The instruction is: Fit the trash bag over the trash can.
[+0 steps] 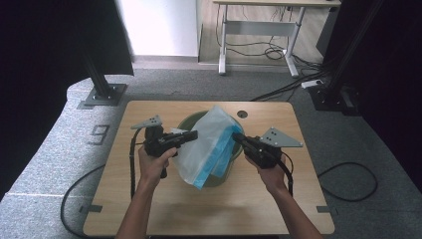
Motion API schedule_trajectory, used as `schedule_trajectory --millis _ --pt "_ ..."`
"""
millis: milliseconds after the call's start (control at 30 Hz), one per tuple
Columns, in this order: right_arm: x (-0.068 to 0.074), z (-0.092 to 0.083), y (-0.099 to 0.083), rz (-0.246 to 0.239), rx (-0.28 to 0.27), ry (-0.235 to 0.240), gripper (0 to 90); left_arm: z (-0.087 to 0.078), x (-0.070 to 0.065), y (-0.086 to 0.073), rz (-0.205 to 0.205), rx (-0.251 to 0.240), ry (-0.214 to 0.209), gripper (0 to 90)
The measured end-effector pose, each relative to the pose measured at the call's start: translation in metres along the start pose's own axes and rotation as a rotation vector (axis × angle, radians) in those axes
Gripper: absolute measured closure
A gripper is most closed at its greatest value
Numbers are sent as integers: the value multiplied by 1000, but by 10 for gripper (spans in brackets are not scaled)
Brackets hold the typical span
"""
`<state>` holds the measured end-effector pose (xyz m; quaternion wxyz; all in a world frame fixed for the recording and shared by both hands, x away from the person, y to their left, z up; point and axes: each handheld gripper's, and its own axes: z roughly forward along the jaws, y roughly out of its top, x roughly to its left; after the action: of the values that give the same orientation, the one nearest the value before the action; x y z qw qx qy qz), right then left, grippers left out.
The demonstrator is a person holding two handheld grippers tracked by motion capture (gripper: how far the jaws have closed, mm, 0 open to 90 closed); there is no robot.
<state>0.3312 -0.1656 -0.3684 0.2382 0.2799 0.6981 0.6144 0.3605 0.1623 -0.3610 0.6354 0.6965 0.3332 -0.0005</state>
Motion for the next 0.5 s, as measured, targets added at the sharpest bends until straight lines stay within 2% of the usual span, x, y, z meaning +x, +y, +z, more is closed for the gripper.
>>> schedule_trajectory --millis 133,300,500 --pt "-7 0 -5 16 18 -2 890 1 3 1 -10 -25 12 893" --pt "-15 -3 -10 9 48 -36 890 1 8 2 -17 -67 39 895" --pt "-35 -16 -10 7 81 -122 890 4 19 3 -28 -102 55 896"
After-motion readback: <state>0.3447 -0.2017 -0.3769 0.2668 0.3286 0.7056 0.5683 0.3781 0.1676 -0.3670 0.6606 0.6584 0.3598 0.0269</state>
